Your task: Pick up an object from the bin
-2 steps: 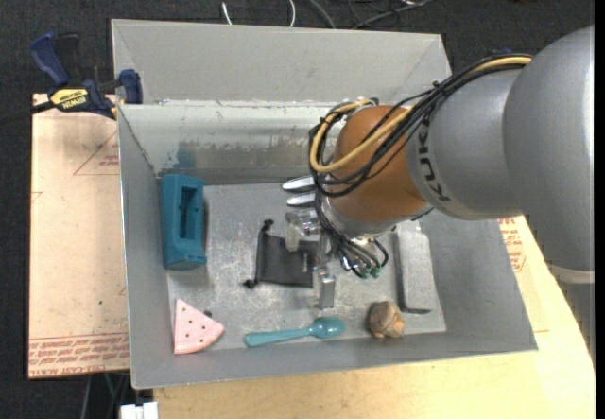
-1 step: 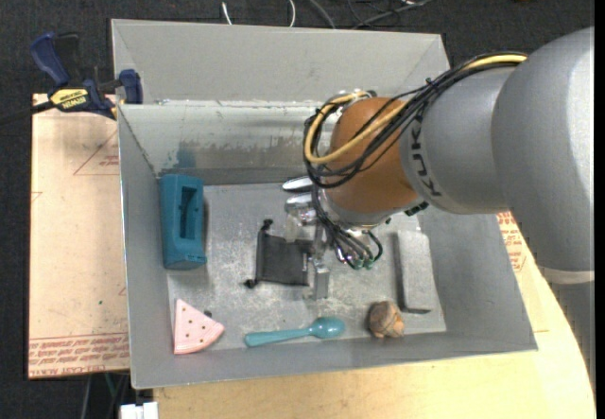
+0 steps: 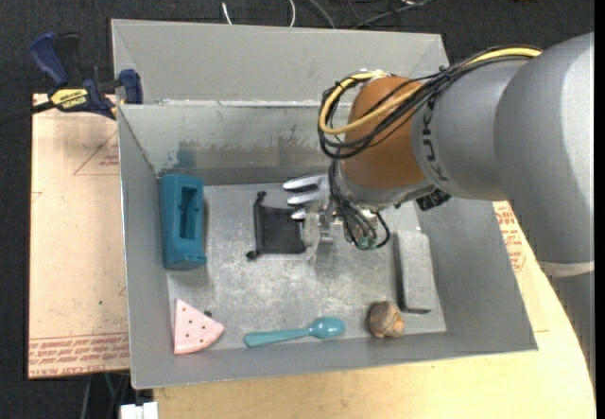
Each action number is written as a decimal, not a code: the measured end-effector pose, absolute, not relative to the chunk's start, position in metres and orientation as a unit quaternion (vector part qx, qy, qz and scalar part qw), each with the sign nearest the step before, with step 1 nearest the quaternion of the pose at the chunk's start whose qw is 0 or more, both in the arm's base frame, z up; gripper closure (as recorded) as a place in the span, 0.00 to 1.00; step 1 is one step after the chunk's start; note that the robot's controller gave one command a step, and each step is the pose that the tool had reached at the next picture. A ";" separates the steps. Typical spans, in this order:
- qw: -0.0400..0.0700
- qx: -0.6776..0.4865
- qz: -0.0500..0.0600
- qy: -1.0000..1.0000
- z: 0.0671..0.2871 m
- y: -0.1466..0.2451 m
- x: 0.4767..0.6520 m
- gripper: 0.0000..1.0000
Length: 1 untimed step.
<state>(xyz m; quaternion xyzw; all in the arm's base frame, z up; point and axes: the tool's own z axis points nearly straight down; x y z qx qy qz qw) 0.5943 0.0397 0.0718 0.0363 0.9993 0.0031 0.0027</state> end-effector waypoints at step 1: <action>0.003 0.036 0.003 0.999 0.072 0.040 0.594 1.00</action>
Offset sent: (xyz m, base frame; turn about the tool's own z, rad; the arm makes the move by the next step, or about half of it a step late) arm -0.0094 -0.0059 0.0059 0.0011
